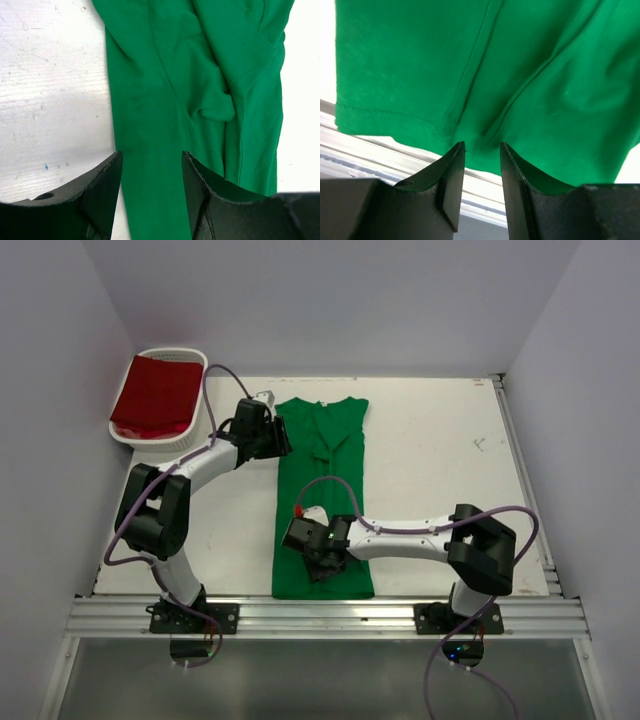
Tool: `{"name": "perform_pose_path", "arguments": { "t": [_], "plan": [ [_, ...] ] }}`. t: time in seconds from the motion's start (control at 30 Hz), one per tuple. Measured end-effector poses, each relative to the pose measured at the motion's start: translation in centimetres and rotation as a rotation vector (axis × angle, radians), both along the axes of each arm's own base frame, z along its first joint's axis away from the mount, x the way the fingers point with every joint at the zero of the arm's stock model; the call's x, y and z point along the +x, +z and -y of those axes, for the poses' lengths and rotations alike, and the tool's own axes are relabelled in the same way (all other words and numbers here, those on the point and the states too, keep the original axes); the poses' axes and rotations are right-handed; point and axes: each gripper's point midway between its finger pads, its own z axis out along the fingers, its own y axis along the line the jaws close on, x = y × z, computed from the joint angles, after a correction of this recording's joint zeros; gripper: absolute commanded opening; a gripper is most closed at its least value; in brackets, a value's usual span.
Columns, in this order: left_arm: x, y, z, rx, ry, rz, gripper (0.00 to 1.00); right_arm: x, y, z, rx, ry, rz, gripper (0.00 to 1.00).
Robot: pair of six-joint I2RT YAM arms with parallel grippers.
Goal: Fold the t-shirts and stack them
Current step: Rotate the tshirt 90 degrees
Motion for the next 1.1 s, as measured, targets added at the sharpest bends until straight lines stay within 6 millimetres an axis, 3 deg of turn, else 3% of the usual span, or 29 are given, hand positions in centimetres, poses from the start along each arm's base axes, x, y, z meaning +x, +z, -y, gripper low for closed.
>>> {"name": "perform_pose_path", "arguments": {
  "t": [0.07,0.17,0.3,0.53,0.8,1.1],
  "plan": [
    [0.0,0.0,0.0,0.002,0.002,0.001,0.54,-0.5,-0.4,0.0,-0.011,0.003,-0.009,0.36],
    [0.1,0.1,-0.1,0.004,0.005,0.003,0.54,-1.3,-0.8,0.1,-0.022,0.011,-0.017,0.24],
    [0.1,0.0,-0.1,0.005,0.005,0.003,0.53,-1.8,-1.0,0.3,-0.03,0.011,-0.023,0.18],
    [0.1,0.0,-0.1,0.005,0.006,0.003,0.53,-2.0,-1.2,0.7,-0.044,0.005,-0.029,0.27],
    [0.1,0.0,-0.1,0.005,0.006,0.003,0.53,-2.2,-1.4,1.1,-0.065,0.006,-0.034,0.29],
    [0.1,0.0,-0.1,0.005,0.006,0.003,0.53,-2.6,-1.4,0.8,-0.072,0.026,-0.03,0.36]
  ]
}}
